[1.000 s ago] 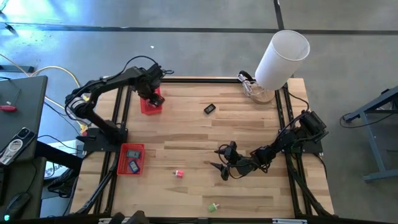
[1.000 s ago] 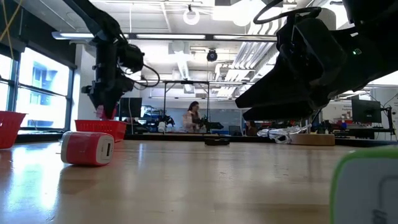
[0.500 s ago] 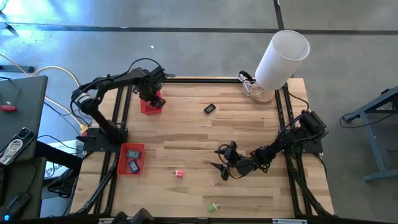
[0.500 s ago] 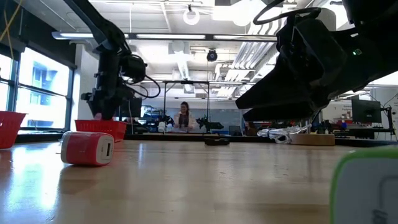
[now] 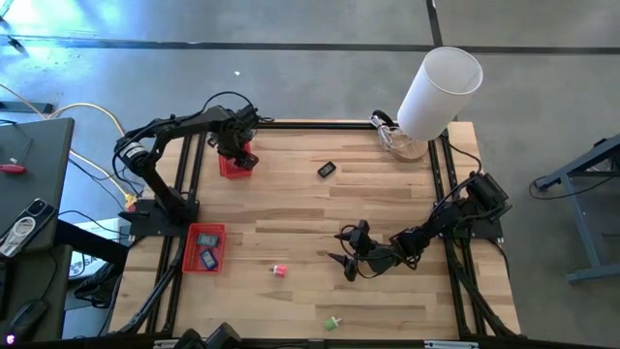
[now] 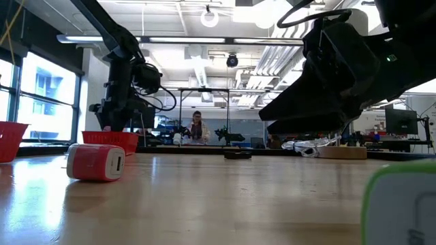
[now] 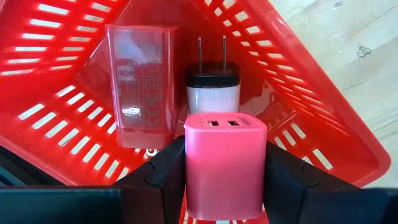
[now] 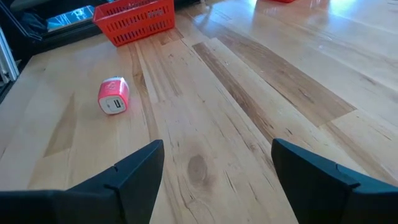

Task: Pick & Place Office items
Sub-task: Put the top pink charger adapter into the top red bin

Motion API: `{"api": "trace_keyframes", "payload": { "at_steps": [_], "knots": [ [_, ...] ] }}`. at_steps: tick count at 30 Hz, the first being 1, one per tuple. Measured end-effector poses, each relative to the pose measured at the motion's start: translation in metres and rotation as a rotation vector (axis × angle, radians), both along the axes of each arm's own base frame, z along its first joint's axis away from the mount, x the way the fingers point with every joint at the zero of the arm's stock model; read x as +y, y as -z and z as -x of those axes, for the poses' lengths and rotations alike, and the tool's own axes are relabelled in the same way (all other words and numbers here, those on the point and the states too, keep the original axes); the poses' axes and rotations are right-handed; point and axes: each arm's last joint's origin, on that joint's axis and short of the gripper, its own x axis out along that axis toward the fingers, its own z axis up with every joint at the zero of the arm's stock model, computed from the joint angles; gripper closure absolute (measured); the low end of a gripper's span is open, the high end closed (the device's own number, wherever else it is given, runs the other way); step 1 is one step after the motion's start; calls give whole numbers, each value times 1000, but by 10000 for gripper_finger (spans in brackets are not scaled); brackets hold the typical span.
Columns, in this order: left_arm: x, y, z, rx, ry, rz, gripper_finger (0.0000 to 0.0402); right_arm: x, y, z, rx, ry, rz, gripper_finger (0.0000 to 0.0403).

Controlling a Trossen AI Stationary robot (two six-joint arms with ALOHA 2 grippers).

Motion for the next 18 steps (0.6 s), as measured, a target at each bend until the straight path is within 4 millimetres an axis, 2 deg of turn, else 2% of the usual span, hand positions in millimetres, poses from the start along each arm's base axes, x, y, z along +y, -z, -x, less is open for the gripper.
{"api": "trace_keyframes", "payload": {
  "at_steps": [18],
  "knots": [
    [-2, 1, 2, 38, -5, 10, 237, -1, 1, 0, 4, 14, -17, 118]
  ]
}}
